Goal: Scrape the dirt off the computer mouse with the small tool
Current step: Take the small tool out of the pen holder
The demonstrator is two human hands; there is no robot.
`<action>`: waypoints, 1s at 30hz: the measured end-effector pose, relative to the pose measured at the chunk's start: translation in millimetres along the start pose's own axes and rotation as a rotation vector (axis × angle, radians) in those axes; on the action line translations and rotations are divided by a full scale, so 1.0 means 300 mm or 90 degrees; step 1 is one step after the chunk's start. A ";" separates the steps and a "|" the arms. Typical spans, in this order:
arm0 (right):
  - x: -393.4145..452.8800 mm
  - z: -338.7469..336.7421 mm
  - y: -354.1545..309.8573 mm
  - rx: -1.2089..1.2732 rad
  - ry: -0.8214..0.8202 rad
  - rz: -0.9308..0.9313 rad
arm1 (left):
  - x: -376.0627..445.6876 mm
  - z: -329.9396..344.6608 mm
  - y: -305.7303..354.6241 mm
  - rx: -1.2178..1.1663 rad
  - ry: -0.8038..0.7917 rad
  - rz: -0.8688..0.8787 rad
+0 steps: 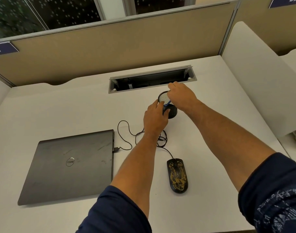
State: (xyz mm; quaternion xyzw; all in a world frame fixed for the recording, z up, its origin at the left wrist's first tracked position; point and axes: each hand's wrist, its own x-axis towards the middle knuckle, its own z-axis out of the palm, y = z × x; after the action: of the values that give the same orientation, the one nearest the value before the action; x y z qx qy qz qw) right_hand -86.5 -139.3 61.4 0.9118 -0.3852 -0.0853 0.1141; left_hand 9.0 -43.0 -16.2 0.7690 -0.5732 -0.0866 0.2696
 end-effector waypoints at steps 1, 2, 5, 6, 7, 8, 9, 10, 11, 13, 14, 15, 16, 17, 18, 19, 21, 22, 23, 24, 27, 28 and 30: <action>-0.001 -0.002 0.002 -0.009 0.002 -0.005 | -0.001 0.000 0.002 -0.001 -0.002 -0.002; -0.002 -0.005 0.003 -0.013 0.005 -0.009 | -0.003 0.000 0.003 -0.003 -0.002 -0.003; 0.000 -0.011 -0.005 -0.038 0.014 -0.024 | -0.006 -0.001 0.002 -0.003 -0.003 -0.002; 0.001 -0.013 -0.009 -0.044 0.017 -0.027 | -0.006 -0.002 0.001 -0.003 -0.004 -0.002; 0.003 -0.015 -0.013 -0.046 0.019 -0.027 | -0.006 -0.004 0.000 -0.002 -0.005 -0.001; 0.005 -0.016 -0.017 -0.046 0.019 -0.026 | -0.005 -0.005 0.000 0.000 -0.006 -0.001; 0.006 -0.016 -0.021 -0.043 0.018 -0.025 | -0.004 -0.007 0.000 0.001 -0.006 -0.001; 0.006 -0.015 -0.023 -0.038 0.017 -0.023 | -0.003 -0.007 0.001 0.002 -0.005 -0.002; 0.006 -0.014 -0.025 -0.033 0.017 -0.021 | -0.003 -0.009 0.004 0.002 -0.003 -0.004; 0.001 -0.011 -0.024 -0.027 0.019 -0.020 | -0.005 -0.011 0.008 0.002 0.003 -0.006; -0.003 -0.009 -0.021 -0.023 0.024 -0.021 | -0.006 -0.012 0.009 0.003 0.005 -0.006; -0.010 -0.007 -0.017 -0.019 0.033 -0.024 | -0.008 -0.014 0.009 0.005 0.004 -0.007; -0.019 -0.006 -0.013 -0.018 0.044 -0.032 | -0.010 -0.014 0.009 0.009 0.002 -0.007; -0.029 -0.005 -0.007 -0.017 0.059 -0.044 | -0.011 -0.015 0.010 0.016 -0.003 -0.010; -0.040 -0.004 -0.001 -0.018 0.074 -0.056 | -0.012 -0.017 0.010 0.023 -0.008 -0.018; -0.052 -0.004 0.005 -0.019 0.088 -0.067 | -0.013 -0.020 0.011 0.031 -0.012 -0.031; -0.076 -0.004 0.020 -0.027 0.114 -0.082 | -0.016 -0.027 0.016 0.041 -0.010 -0.048; -0.091 -0.005 0.027 -0.029 0.126 -0.085 | -0.017 -0.031 0.019 0.043 -0.006 -0.049; -0.106 -0.007 0.035 -0.028 0.138 -0.084 | -0.019 -0.036 0.023 0.042 -0.002 -0.050; -0.122 -0.010 0.042 -0.021 0.151 -0.080 | -0.021 -0.042 0.028 0.038 0.002 -0.048; -0.178 -0.027 0.061 0.021 0.204 -0.062 | -0.032 -0.064 0.048 0.020 0.022 -0.029; -0.197 -0.032 0.066 0.035 0.228 -0.058 | -0.036 -0.072 0.057 0.014 0.032 -0.023; -0.231 -0.040 0.074 0.048 0.273 -0.052 | -0.044 -0.090 0.079 0.002 0.049 -0.014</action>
State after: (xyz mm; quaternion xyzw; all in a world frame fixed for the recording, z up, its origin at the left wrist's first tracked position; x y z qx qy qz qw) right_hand -146.3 -102.6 83.6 0.9274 -0.3181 0.1203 0.1556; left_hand -3.1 -26.9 16.4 0.7783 -0.5543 -0.0590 0.2890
